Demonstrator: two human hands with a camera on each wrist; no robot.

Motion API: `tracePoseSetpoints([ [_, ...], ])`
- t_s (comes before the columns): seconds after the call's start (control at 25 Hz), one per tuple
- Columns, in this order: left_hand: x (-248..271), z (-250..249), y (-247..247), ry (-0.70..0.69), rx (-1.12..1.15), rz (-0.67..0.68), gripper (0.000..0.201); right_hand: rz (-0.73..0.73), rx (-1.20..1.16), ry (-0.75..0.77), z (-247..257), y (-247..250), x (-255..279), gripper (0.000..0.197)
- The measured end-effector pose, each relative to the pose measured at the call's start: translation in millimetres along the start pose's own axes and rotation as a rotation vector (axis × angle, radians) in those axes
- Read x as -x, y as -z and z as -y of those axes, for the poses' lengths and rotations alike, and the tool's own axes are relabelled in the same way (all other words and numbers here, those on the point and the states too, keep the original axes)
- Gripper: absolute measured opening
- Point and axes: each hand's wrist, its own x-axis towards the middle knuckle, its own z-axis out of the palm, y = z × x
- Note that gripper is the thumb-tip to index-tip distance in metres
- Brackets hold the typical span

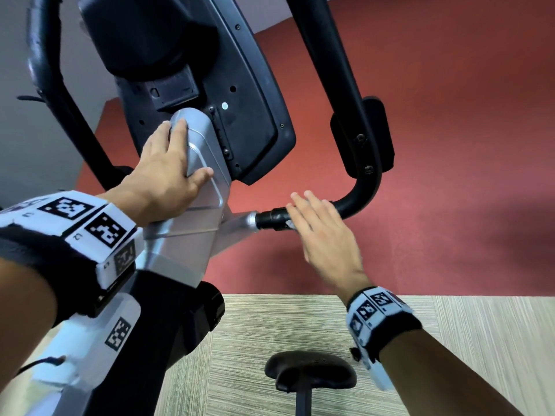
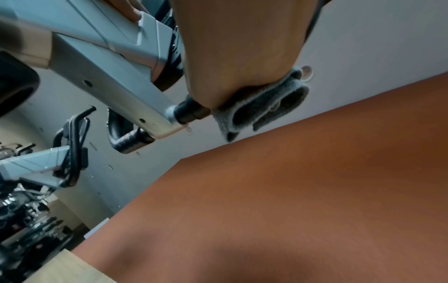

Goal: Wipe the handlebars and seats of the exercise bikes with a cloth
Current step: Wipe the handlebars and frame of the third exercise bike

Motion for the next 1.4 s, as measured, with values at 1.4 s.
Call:
tracePoseSetpoints([
  [1.4, -3, 5, -3, -0.022, -0.012, -0.023, 0.090, 0.086, 0.203, 0.014, 32, 1, -12, 0.070],
])
